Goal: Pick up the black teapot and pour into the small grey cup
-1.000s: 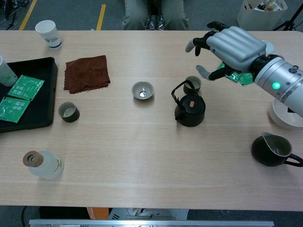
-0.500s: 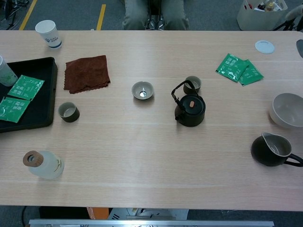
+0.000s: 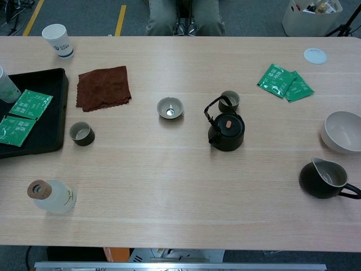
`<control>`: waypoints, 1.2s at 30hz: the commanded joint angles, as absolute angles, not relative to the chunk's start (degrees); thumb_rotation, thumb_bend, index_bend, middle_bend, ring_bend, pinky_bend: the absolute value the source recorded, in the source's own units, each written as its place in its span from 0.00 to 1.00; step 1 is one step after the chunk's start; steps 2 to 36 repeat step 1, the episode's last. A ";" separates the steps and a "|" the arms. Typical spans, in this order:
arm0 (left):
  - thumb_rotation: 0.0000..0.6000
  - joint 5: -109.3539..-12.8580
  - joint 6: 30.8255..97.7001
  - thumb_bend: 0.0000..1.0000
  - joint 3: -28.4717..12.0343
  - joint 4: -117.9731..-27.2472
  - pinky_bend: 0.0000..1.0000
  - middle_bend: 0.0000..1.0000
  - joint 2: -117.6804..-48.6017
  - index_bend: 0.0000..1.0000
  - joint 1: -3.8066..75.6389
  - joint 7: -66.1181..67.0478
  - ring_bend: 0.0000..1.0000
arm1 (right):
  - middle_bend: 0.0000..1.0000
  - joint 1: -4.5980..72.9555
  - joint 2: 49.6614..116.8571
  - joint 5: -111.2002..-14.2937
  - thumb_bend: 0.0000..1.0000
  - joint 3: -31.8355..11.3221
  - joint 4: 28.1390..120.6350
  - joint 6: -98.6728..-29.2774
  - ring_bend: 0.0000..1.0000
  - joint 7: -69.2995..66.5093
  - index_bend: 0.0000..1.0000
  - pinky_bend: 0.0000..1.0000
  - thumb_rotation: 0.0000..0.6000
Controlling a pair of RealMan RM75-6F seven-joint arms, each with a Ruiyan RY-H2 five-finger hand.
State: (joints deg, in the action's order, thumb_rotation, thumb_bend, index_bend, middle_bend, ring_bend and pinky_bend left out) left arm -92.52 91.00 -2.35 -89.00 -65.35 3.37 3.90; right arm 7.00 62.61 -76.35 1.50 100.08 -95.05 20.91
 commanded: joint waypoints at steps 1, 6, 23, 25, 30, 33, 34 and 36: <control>1.00 -91.78 90.51 0.29 -2.24 -89.83 0.08 0.25 -64.92 0.22 3.27 5.02 0.17 | 0.42 6.45 62.77 -76.56 0.45 1.11 99.28 -94.60 0.24 20.07 0.25 0.05 0.92; 1.00 -91.78 90.51 0.29 -2.24 -89.83 0.08 0.25 -64.92 0.22 3.27 5.02 0.17 | 0.42 6.45 62.77 -76.56 0.45 1.11 99.28 -94.60 0.24 20.07 0.25 0.05 0.92; 1.00 -91.78 90.51 0.29 -2.24 -89.83 0.08 0.25 -64.92 0.22 3.27 5.02 0.17 | 0.42 6.45 62.77 -76.56 0.45 1.11 99.28 -94.60 0.24 20.07 0.25 0.05 0.92; 1.00 -91.78 90.51 0.29 -2.24 -89.83 0.08 0.25 -64.92 0.22 3.27 5.02 0.17 | 0.42 6.45 62.77 -76.56 0.45 1.11 99.28 -94.60 0.24 20.07 0.25 0.05 0.92; 1.00 -91.78 90.51 0.29 -2.24 -89.83 0.08 0.25 -64.92 0.22 3.27 5.02 0.17 | 0.42 6.45 62.77 -76.56 0.45 1.11 99.28 -94.60 0.24 20.07 0.25 0.05 0.92; 1.00 -91.78 90.51 0.29 -2.24 -89.83 0.08 0.25 -64.92 0.22 3.27 5.02 0.17 | 0.42 6.45 62.77 -76.56 0.45 1.11 99.28 -94.60 0.24 20.07 0.25 0.05 0.92; 1.00 -91.78 90.51 0.29 -2.24 -89.83 0.08 0.25 -64.92 0.22 3.27 5.02 0.17 | 0.42 6.45 62.77 -76.56 0.45 1.11 99.28 -94.60 0.24 20.07 0.25 0.05 0.92; 1.00 -91.78 90.51 0.29 -2.24 -89.83 0.08 0.25 -64.92 0.22 3.27 5.02 0.17 | 0.42 6.45 62.77 -76.56 0.45 1.11 99.28 -94.60 0.24 20.07 0.25 0.05 0.92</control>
